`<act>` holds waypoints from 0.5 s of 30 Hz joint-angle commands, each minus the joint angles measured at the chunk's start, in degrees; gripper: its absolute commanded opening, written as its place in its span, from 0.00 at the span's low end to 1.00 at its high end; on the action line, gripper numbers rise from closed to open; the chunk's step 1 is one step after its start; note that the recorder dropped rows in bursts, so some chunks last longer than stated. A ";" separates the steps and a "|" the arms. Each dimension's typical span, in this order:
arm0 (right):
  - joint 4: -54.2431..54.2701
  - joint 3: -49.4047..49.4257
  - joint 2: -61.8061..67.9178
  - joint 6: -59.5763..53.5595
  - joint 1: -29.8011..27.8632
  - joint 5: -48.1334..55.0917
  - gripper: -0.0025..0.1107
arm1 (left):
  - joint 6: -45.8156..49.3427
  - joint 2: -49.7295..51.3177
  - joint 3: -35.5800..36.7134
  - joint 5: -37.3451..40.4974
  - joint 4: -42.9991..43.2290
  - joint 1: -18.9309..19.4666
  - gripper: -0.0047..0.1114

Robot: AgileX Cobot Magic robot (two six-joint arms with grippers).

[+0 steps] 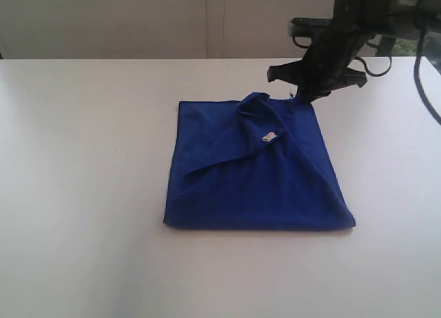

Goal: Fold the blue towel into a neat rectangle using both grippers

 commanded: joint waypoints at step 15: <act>4.17 0.16 6.94 -2.65 -1.75 -15.91 0.25 | 0.29 -0.40 0.40 0.38 -0.64 0.15 0.04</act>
